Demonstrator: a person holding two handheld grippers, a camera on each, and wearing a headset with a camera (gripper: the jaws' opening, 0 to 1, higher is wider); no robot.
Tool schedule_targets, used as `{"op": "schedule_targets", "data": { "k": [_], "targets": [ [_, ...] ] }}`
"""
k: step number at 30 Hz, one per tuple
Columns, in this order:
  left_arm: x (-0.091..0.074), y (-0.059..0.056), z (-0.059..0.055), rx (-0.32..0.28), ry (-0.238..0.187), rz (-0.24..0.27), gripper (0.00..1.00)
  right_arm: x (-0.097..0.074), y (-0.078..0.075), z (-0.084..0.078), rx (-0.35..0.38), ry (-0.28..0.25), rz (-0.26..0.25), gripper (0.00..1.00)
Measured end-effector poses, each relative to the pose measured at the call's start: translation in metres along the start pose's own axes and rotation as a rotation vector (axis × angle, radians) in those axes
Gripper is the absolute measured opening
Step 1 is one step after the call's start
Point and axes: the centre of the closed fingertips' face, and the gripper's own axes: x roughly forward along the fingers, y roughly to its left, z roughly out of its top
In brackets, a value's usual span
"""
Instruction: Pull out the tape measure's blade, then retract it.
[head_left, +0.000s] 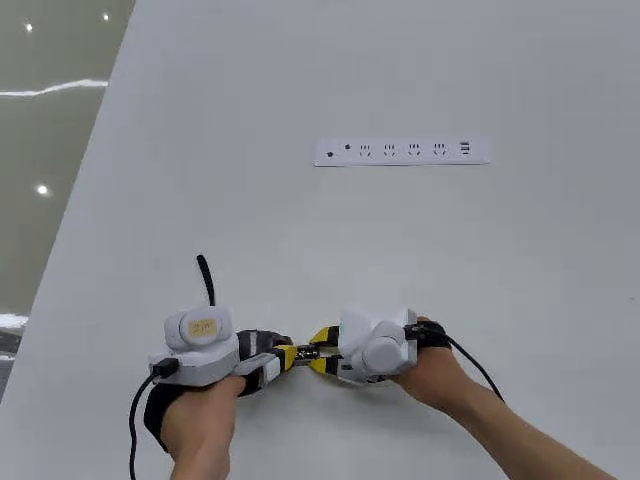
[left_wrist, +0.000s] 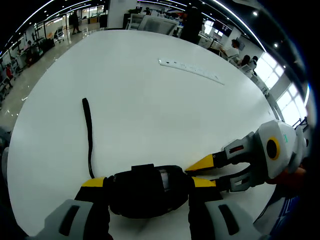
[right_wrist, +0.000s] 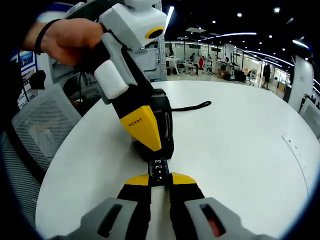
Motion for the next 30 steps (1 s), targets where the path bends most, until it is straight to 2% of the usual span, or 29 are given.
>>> {"op": "schedule_targets", "data": {
  "k": [24, 30],
  "targets": [
    [0.0, 0.003, 0.001, 0.003, 0.003, -0.017, 0.61, 0.011, 0.003, 0.008, -0.006, 0.001, 0.006, 0.12],
    [0.0, 0.002, 0.001, 0.01, 0.003, -0.013, 0.61, 0.012, 0.003, 0.008, -0.032, 0.023, 0.007, 0.12]
  ]
}}
